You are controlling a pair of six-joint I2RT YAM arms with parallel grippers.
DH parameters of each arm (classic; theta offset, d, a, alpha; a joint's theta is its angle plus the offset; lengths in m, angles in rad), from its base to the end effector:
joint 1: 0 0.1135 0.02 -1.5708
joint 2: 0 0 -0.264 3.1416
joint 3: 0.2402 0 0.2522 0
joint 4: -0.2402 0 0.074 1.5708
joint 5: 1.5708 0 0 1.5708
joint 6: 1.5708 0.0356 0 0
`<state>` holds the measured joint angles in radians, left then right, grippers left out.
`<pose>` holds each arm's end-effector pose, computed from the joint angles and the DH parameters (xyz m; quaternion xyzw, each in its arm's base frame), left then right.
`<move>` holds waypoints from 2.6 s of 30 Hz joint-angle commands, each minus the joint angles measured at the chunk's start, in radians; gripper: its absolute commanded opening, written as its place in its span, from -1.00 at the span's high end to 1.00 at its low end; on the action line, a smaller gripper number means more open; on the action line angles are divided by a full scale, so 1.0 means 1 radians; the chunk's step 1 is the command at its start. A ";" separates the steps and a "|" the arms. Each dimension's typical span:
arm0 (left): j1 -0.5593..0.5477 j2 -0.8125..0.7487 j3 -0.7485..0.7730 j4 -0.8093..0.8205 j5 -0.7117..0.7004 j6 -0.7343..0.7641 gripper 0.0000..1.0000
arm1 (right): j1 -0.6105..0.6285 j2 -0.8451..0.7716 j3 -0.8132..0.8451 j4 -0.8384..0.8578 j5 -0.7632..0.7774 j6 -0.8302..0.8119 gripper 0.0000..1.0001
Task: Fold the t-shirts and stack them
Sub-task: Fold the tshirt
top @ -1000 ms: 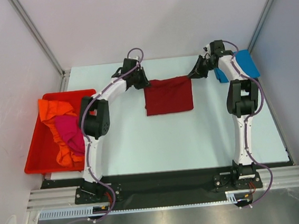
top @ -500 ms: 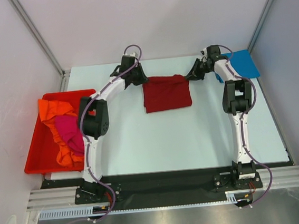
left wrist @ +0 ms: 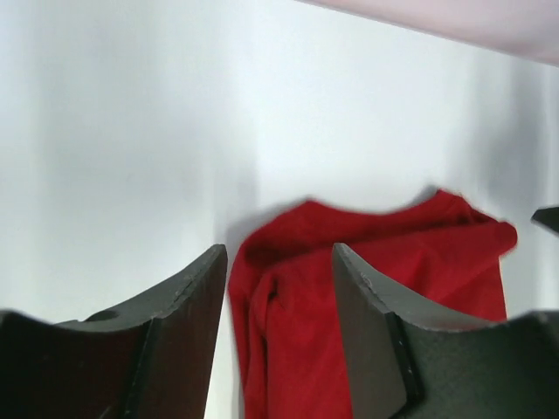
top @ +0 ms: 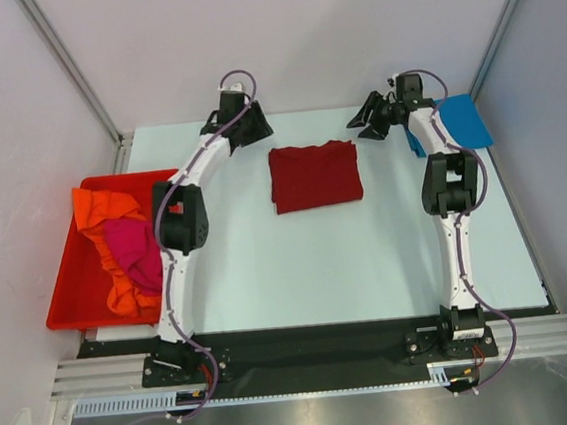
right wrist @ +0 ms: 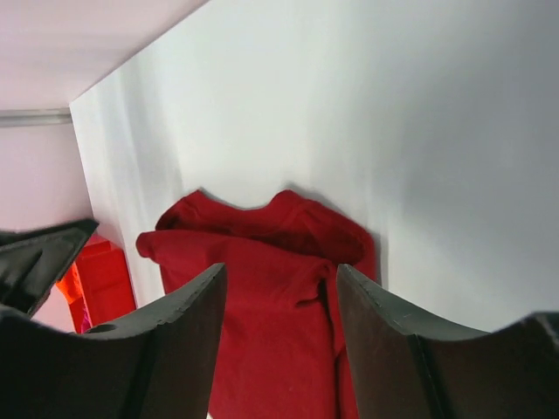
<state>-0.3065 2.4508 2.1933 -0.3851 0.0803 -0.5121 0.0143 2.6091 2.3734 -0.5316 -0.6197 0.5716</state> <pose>0.5362 -0.1727 0.2117 -0.0738 0.8906 -0.2109 0.3960 0.5734 0.0289 0.1772 0.1265 0.8755 0.3762 0.2755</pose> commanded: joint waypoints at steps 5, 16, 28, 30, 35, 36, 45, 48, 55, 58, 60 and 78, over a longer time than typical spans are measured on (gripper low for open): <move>-0.023 -0.380 -0.398 0.173 0.183 0.044 0.16 | 0.067 -0.251 -0.109 -0.091 -0.011 -0.053 -0.09; -0.062 -0.314 -0.690 0.625 0.455 -0.184 0.46 | 0.199 -0.334 -0.562 0.380 -0.080 0.043 0.89; 0.001 0.037 -0.471 0.882 0.368 -0.399 0.49 | 0.118 -0.121 -0.626 0.855 -0.048 0.189 1.00; 0.007 0.060 -0.442 0.876 0.343 -0.420 0.48 | 0.098 -0.103 -0.606 0.835 -0.006 0.195 1.00; 0.015 0.114 -0.380 0.868 0.312 -0.471 0.50 | 0.062 -0.020 -0.514 0.745 0.099 0.261 0.95; 0.015 0.117 -0.362 0.856 0.303 -0.477 0.48 | 0.056 0.000 -0.456 0.733 0.113 0.264 0.96; 0.047 0.290 -0.153 0.839 0.286 -0.670 0.42 | 0.024 0.063 -0.370 0.721 0.170 0.392 0.89; 0.052 0.304 -0.141 0.852 0.262 -0.735 0.40 | 0.016 0.081 -0.332 0.673 0.221 0.381 0.87; 0.053 0.295 -0.135 0.770 0.236 -0.724 0.42 | -0.007 0.121 -0.246 0.648 0.317 0.406 0.84; 0.053 0.297 -0.116 0.778 0.252 -0.697 0.36 | -0.007 0.187 -0.111 0.585 0.289 0.384 0.85; 0.053 0.297 -0.040 0.691 0.276 -0.651 0.29 | -0.007 0.200 -0.054 0.578 0.223 0.360 0.85; -0.003 -0.213 -0.524 0.656 0.495 -0.353 -0.02 | 0.048 -0.380 -0.451 0.285 0.028 0.025 0.83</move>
<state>-0.2893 2.3016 1.7714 0.1619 0.4953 -0.8425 0.0280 2.3142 1.9732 -0.2222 -0.5159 0.6559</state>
